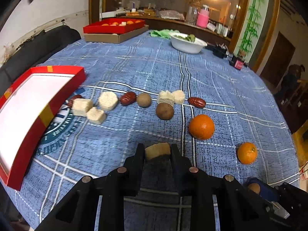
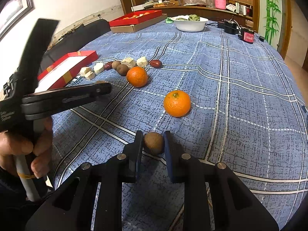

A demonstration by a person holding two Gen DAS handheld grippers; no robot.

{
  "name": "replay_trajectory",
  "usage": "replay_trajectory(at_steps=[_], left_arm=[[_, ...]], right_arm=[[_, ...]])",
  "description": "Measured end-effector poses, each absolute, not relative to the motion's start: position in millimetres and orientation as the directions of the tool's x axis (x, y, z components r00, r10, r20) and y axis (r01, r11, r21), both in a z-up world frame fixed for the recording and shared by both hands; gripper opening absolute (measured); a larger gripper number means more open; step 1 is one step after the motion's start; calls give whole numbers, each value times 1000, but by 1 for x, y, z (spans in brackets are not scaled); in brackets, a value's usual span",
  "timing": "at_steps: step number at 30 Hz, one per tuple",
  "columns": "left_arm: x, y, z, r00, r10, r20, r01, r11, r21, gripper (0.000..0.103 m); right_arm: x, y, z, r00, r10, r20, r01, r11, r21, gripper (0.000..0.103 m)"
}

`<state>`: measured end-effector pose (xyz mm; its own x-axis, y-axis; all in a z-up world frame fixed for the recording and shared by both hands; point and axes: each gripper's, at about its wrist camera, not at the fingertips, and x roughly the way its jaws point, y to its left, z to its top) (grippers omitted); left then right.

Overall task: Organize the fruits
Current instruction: 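Carry both items over the red box and open both tools to drop them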

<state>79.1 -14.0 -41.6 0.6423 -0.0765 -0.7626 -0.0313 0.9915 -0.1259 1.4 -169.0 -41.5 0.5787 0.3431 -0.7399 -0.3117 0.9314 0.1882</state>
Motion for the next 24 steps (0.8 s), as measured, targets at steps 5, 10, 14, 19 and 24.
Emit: replay_trajectory(at_steps=[5,10,14,19,24], left_arm=[[65,2,-34,670,-72,-739,-53,988,-144,26],[54,17,-28,692,-70,-719,-72,984,-165,26],[45,31,-20,716,-58,-696,-92,980,-176,26],[36,57,-10,746,11,-666,-171,970,-175,26],[34,95,-4,753,79,-653,-269,943,-196,26]], right_arm=[[-3,-169,-35,602,332,-726,-301,937,179,20],[-8,-156,-25,612,334,-717,-327,932,156,20],[-11,-141,-17,611,347,-712,-361,922,139,20],[-10,-118,-6,609,374,-700,-415,902,121,20],[-3,-86,6,601,420,-680,-487,867,105,20]])
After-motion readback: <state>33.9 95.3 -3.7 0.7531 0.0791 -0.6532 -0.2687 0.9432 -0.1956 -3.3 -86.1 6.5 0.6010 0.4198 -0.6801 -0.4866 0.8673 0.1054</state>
